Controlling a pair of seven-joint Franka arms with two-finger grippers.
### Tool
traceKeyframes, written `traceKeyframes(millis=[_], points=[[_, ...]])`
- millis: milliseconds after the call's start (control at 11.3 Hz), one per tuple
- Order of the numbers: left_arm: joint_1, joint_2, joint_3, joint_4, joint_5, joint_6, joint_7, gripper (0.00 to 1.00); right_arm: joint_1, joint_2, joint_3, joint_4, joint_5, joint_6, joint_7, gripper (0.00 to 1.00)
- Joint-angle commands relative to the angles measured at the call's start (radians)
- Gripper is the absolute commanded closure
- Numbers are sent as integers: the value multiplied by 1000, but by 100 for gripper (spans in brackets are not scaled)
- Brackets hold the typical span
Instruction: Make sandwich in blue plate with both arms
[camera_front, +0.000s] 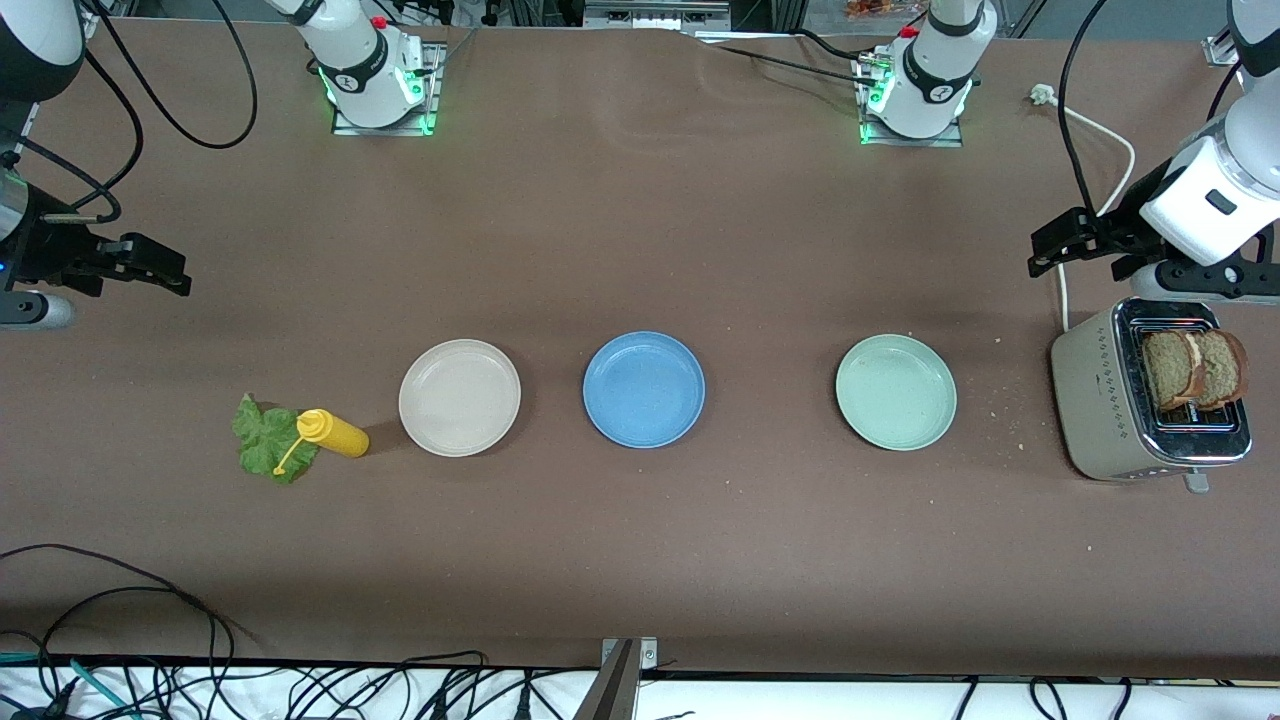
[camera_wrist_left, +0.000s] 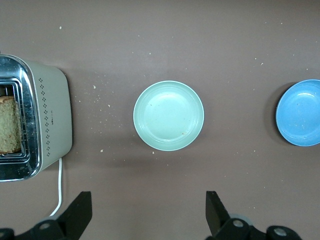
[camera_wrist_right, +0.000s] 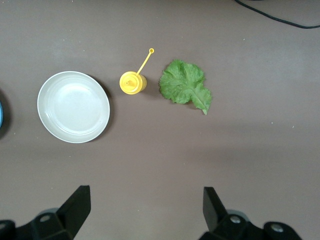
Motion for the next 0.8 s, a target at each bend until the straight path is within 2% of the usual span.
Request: traceKeyframes(millis=[0, 265, 708], points=[[4, 6, -3, 28, -12, -28, 25, 0, 2, -11, 4, 1, 1, -10, 16, 0], [6, 14, 1, 66, -10, -30, 19, 0, 2, -11, 4, 1, 1, -10, 14, 0], [3, 13, -4, 68, 19, -30, 24, 0, 2, -11, 1, 1, 1, -8, 11, 0]])
